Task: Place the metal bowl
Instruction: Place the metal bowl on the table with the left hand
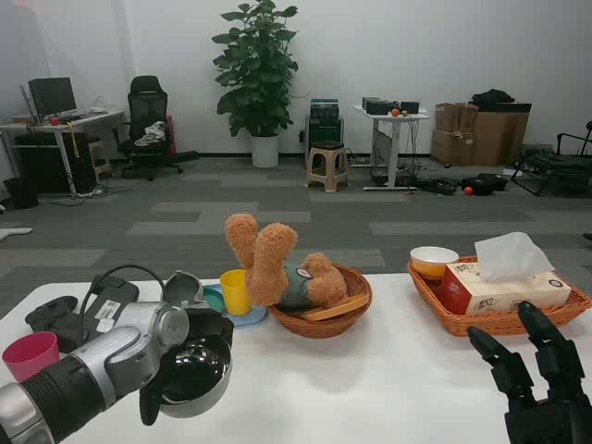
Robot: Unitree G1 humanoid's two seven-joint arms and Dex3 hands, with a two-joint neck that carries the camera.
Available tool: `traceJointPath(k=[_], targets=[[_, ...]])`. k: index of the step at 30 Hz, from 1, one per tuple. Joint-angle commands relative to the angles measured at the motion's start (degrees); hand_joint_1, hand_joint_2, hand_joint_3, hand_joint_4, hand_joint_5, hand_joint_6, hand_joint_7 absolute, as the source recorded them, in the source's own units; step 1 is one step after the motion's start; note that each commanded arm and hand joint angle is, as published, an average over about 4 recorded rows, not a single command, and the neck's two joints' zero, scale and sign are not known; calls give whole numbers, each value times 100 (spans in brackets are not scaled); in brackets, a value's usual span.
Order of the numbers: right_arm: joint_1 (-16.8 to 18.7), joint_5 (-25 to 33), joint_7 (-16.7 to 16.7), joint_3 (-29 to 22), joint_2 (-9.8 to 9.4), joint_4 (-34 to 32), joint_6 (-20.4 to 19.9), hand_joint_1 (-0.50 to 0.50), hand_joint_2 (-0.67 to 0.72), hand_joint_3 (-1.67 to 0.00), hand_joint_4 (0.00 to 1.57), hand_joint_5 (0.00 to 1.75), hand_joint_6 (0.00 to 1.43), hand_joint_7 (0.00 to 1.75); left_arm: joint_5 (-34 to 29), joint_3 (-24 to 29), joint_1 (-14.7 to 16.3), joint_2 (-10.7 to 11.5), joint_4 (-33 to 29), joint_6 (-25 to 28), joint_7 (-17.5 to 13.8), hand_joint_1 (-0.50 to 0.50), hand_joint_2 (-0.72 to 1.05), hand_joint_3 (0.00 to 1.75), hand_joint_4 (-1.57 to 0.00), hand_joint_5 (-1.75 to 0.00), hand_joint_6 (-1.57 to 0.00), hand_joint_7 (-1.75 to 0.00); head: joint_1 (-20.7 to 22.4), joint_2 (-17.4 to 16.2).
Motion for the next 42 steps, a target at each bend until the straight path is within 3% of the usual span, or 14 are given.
traceJointPath(k=[1, 24, 28, 36, 42], targets=[[162, 142, 1, -86, -199, -253, -82, 22, 66, -24, 40, 68, 0, 56, 190, 257, 25, -198, 169, 20, -112, -50, 105, 140, -120, -175, -58, -175, 132, -251], [167, 174, 1, -51, -239, -226, -82, 24, 66, -24, 40, 68, 0, 56, 313, 349, 43, -321, 229, 20, -120, -50, 105, 140, -120, -175, -58, -173, 165, -257], [167, 174, 1, -64, -243, -213, -82, 24, 66, -24, 40, 68, 0, 56, 414, 376, -41, -484, 563, 15, -116, -50, 105, 140, -118, -175, -58, -169, 222, -313], [159, 179, 1, -3, -256, -103, -82, 23, 66, -24, 40, 68, 0, 56, 577, 459, -304, -1020, 1605, -336, -55, -50, 105, 140, -111, -175, -52, -168, 384, -429], [134, 198, 1, 48, -274, -31, -82, 25, 66, -18, 40, 68, 0, 56, 730, 389, -507, -1286, 2281, -455, 271, -50, 105, 131, -110, -175, -50, -169, 513, -498]])
